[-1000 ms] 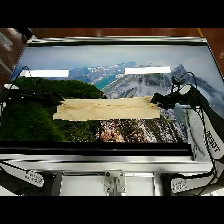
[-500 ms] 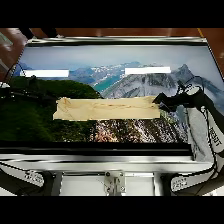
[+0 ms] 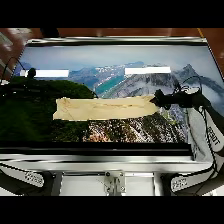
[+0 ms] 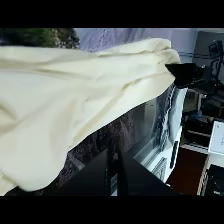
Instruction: Fold the shirts.
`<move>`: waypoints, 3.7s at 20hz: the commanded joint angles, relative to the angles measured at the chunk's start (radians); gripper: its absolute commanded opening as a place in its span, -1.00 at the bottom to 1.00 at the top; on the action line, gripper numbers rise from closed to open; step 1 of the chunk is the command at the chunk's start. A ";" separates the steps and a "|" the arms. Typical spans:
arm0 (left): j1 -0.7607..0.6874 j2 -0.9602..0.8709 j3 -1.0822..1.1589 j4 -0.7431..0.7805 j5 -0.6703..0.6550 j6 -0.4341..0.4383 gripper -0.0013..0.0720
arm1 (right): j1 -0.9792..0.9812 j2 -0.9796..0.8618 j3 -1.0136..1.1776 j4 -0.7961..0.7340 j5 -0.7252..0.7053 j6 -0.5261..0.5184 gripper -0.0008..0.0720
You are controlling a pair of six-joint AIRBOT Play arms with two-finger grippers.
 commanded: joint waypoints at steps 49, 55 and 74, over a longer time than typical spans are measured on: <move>0.021 0.492 -0.060 0.062 0.286 0.004 -0.86 | 0.629 0.126 0.206 -0.410 0.127 0.421 0.64; 0.021 0.492 -0.060 0.062 0.284 0.003 -0.86 | 0.397 0.185 0.077 -0.517 0.318 0.488 0.89; 0.007 0.492 -0.060 0.061 0.237 0.003 -0.86 | 0.243 0.217 -0.018 0.082 0.015 -0.034 -0.81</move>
